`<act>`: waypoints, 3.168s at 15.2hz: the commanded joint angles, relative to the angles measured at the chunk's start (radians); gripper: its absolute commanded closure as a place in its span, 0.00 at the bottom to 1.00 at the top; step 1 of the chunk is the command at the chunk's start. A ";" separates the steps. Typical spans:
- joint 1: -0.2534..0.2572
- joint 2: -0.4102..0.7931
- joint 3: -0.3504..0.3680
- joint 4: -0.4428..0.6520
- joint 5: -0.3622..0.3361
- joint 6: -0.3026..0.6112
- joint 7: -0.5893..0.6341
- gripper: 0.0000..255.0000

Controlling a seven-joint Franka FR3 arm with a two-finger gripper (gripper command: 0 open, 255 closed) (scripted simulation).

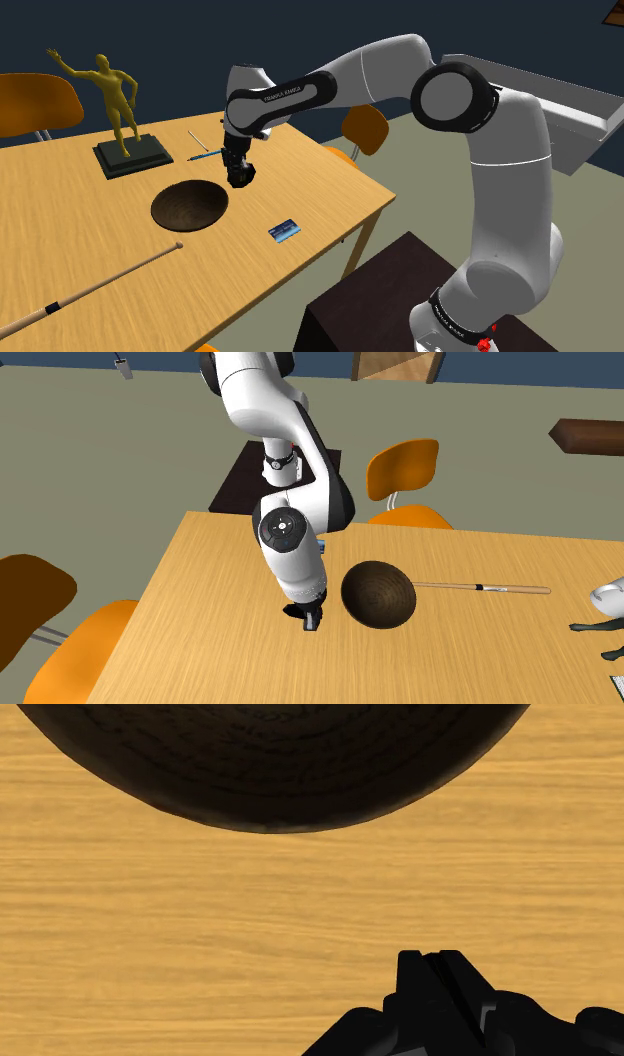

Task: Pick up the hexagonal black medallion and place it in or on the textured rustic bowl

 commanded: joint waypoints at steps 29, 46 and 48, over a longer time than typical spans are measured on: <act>-0.007 -0.103 0.027 0.159 0.036 -0.255 0.004 1.00; 0.188 -0.075 0.070 0.278 -0.009 -0.323 0.235 1.00; 0.229 -0.055 0.074 0.309 -0.023 -0.331 0.276 1.00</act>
